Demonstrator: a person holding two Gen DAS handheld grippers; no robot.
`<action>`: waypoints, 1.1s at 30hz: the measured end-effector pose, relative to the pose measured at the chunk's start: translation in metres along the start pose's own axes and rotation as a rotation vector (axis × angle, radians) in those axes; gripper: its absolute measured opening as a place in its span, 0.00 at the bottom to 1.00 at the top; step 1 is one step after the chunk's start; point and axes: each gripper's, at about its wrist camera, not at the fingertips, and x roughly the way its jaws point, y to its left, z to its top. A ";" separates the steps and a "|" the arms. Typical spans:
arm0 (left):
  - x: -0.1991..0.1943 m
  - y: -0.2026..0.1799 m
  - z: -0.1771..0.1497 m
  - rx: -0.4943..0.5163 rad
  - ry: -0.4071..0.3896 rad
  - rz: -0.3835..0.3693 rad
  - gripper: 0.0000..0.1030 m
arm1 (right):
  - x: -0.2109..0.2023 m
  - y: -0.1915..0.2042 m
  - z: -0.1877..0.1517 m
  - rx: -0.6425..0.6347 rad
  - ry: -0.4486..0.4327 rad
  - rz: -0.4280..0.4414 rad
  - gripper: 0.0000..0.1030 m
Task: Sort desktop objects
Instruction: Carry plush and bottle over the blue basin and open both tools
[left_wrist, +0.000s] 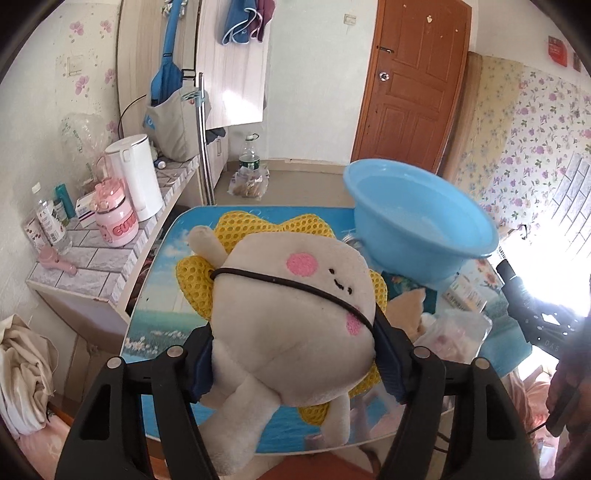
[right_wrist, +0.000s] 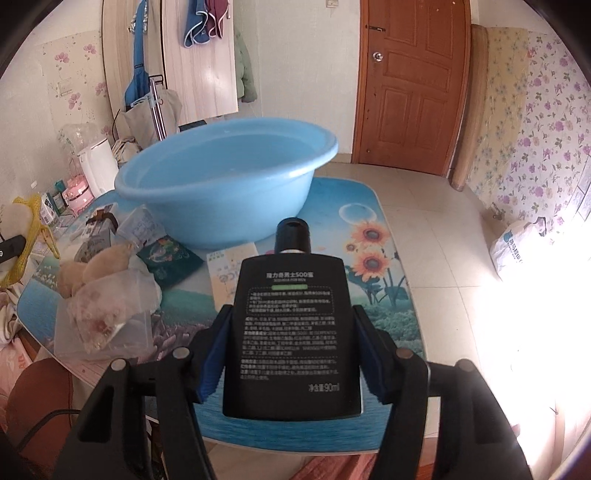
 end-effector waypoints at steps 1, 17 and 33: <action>0.001 -0.006 0.007 0.009 -0.011 -0.017 0.68 | -0.004 -0.002 0.004 0.006 -0.011 -0.003 0.59; 0.075 -0.107 0.085 0.142 -0.026 -0.192 0.71 | -0.002 0.010 0.070 -0.020 -0.094 0.072 0.59; 0.090 -0.102 0.101 0.213 -0.011 -0.189 0.92 | 0.059 0.036 0.111 -0.028 -0.064 0.155 0.60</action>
